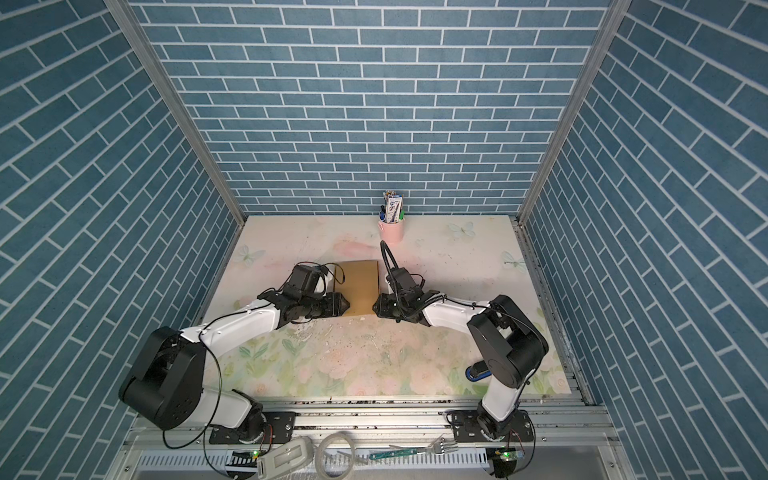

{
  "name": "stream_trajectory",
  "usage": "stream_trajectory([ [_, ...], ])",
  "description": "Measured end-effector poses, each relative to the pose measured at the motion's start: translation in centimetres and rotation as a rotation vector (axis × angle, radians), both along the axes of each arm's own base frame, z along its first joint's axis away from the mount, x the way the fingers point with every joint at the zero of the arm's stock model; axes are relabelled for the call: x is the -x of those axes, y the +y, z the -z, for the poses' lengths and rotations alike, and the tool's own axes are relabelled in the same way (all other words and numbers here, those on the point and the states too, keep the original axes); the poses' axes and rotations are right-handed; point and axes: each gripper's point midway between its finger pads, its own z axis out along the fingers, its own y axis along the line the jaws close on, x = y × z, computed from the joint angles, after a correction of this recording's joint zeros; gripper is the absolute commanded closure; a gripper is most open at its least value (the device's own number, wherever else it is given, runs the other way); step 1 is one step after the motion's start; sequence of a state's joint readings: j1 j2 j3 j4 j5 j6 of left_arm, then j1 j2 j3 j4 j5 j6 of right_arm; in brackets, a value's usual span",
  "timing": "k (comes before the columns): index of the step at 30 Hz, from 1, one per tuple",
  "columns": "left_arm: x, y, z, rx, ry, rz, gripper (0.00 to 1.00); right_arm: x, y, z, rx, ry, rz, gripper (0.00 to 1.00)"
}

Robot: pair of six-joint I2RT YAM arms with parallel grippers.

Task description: Fold the paper box

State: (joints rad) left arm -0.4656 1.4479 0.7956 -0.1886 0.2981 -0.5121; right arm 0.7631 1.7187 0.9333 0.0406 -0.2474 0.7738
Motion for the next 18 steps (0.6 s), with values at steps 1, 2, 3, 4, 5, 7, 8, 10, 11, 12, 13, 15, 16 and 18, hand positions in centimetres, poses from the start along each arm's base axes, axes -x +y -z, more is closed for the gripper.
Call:
stream_trajectory([
  [1, 0.0, -0.1, 0.0, 0.000, -0.001, 0.001, 0.34, 0.0, 0.0, 0.0, -0.002, 0.001, 0.002, 0.67],
  [2, 0.1, -0.2, 0.0, 0.000, -0.001, 0.004, 0.34, 0.0, 0.1, -0.1, -0.004, 0.001, 0.002, 0.67],
  [3, 0.1, -0.2, 0.0, 0.001, -0.001, 0.006, 0.33, 0.0, 0.1, -0.1, -0.006, 0.001, 0.003, 0.67],
  [4, 0.2, -0.3, 0.0, 0.001, 0.000, 0.008, 0.33, 0.0, 0.2, -0.1, -0.008, 0.000, 0.002, 0.67],
  [5, 0.2, -0.4, 0.0, 0.000, -0.001, 0.010, 0.33, 0.0, 0.2, -0.1, -0.009, -0.001, 0.001, 0.67],
  [7, 0.3, -0.2, 0.0, -0.008, -0.001, 0.007, 0.34, 0.0, 0.3, -0.2, -0.009, -0.002, 0.000, 0.67],
  [8, 0.3, 0.0, 0.1, -0.018, 0.001, 0.002, 0.33, 0.0, 0.3, -0.2, -0.009, -0.002, 0.000, 0.67],
  [10, 0.5, 0.6, 0.1, -0.046, 0.000, -0.008, 0.33, 0.0, 0.2, -0.1, -0.005, -0.003, 0.002, 0.66],
  [11, 0.6, 1.0, 0.0, -0.063, -0.003, -0.015, 0.33, 0.0, 0.1, -0.1, -0.001, -0.003, 0.004, 0.65],
  [12, 0.6, 1.3, -0.1, -0.076, -0.009, -0.023, 0.33, 0.0, 0.1, 0.0, 0.002, -0.005, 0.006, 0.64],
  [13, 0.7, 1.6, -0.3, -0.088, -0.012, -0.029, 0.33, 0.0, 0.0, 0.0, 0.006, -0.006, 0.008, 0.63],
  [15, 0.6, 2.1, -0.5, -0.110, -0.026, -0.040, 0.33, -0.1, -0.1, 0.1, 0.013, -0.007, 0.011, 0.62],
  [16, 0.5, 2.2, -0.5, -0.116, -0.032, -0.042, 0.33, -0.1, -0.2, 0.1, 0.015, -0.008, 0.013, 0.61],
  [18, 0.4, 2.3, -0.4, -0.129, -0.037, -0.043, 0.33, -0.2, -0.2, 0.1, 0.016, -0.010, 0.015, 0.59],
])
